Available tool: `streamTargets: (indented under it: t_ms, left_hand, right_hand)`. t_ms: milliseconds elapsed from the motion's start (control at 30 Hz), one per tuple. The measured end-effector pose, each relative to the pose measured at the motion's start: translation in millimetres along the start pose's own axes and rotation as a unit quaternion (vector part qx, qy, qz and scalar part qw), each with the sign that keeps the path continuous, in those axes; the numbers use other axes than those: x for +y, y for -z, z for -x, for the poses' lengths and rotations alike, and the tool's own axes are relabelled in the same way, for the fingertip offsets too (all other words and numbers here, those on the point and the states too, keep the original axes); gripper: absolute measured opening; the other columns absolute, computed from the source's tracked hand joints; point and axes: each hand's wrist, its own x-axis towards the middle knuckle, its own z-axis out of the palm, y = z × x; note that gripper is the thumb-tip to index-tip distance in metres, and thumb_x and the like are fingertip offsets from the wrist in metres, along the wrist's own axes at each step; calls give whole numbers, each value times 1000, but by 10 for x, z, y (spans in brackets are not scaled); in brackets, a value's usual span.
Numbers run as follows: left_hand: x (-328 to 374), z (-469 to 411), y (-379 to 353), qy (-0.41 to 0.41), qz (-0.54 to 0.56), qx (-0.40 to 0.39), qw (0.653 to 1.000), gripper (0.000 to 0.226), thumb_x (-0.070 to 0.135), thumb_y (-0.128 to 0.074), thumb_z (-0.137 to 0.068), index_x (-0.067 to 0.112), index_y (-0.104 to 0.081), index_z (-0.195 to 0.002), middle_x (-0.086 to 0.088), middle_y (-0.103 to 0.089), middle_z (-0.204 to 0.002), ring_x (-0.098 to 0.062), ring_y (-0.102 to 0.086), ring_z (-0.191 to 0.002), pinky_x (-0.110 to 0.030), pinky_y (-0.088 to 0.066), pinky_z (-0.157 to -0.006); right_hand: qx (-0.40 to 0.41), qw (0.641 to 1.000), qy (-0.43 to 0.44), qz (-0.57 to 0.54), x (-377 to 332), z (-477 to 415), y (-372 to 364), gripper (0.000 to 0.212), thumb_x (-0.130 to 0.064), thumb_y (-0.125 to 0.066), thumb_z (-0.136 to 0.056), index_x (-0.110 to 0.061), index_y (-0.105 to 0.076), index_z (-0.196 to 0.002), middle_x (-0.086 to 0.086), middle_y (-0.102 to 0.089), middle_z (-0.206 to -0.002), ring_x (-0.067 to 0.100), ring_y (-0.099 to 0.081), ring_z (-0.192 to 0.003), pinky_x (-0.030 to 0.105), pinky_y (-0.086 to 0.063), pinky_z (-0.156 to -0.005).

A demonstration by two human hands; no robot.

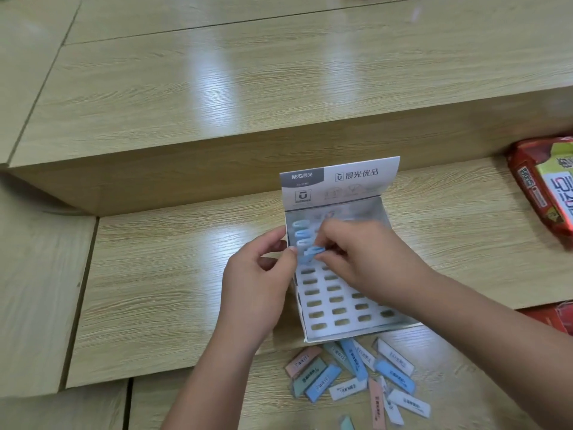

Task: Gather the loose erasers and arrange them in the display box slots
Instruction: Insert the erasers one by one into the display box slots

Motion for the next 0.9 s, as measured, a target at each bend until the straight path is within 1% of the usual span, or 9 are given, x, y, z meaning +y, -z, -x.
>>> streamTargets:
  t_ms: [133, 267, 367, 433, 467, 567, 700, 800, 900]
  left_hand:
    - [-28, -4, -10, 1, -7, 0, 1000, 30, 26, -70, -91, 37, -70, -119, 13, -72, -99, -3, -71, -77, -26, -57, -73]
    - [-94, 115, 44, -25, -3, 44, 999, 20, 31, -65, -93, 39, -67, -112, 17, -71, -96, -5, -68, -82, -30, -57, -78]
    - [-324, 541, 141, -95, 5, 130, 987, 12, 26, -60, -96, 30, -69, -102, 10, -71, -89, -7, -65, -75, -23, -53, -68]
    - [-643, 915, 157, -103, -3, 141, 985, 10, 32, -60, -90, 32, -69, -93, 6, -69, -83, -7, -63, -72, -22, -51, -65]
    - [-840, 1061, 153, -84, -25, 129, 988, 10, 37, -59, -86, 37, -68, -90, 7, -69, -81, -8, -63, -71, -23, -52, -64]
    - [-1562, 1330, 123, -11, -145, 38, 989, 13, 44, -59, -81, 43, -67, -91, 14, -66, -86, -8, -64, -74, -30, -54, -67]
    - [-2212, 1527, 82, 27, -304, -105, 947, 35, 54, -54, -81, 34, -69, -105, 22, -58, -101, -4, -60, -95, -33, -55, -80]
    - [-2388, 1563, 30, 23, -375, -149, 915, 42, 54, -62, -82, 30, -67, -116, 14, -57, -112, -8, -54, -106, -24, -49, -81]
    - [-2443, 1551, -55, -1, -400, -135, 907, 35, 45, -72, -80, 28, -68, -111, 10, -58, -107, -13, -53, -102, -25, -47, -79]
  right_hand:
    - [-18, 996, 7, 86, -132, -31, -69, 12, -33, -53, -96, -22, -54, -99, -3, -65, -94, 22, -61, -86, 33, -41, -67]
    - [-4, 987, -37, 157, -166, 74, 86, 23, -47, -55, -93, -29, -57, -108, -8, -65, -102, 18, -62, -93, 31, -41, -66]
    - [102, 989, -29, 104, -216, 557, 302, 21, -50, -52, -91, -31, -62, -92, -17, -59, -79, 6, -56, -69, 25, -40, -52]
    - [170, 984, 5, 45, -251, 1030, 244, 14, -40, -52, -91, -32, -61, -86, -14, -59, -69, 9, -53, -62, 24, -43, -51]
    - [170, 985, 14, 25, -232, 1256, 124, 11, -38, -52, -92, -31, -60, -87, -11, -60, -67, 9, -54, -59, 25, -44, -51]
    - [50, 997, -55, -21, 10, 1755, -519, 19, -44, -48, -95, -33, -64, -96, -16, -62, -79, 3, -57, -68, 19, -45, -58]
    - [-116, 984, -125, 48, 296, 2169, -1465, 30, -55, -53, -86, -36, -64, -105, -20, -63, -96, 7, -65, -85, 24, -49, -53]
    - [-166, 974, -114, 101, 292, 2321, -1796, 39, -50, -74, -73, -30, -64, -104, -12, -61, -100, 15, -64, -87, 26, -48, -48]
    - [-169, 966, -153, 119, 312, 2332, -1900, 39, -43, -80, -66, -27, -64, -98, -7, -59, -96, 18, -61, -85, 25, -43, -46]
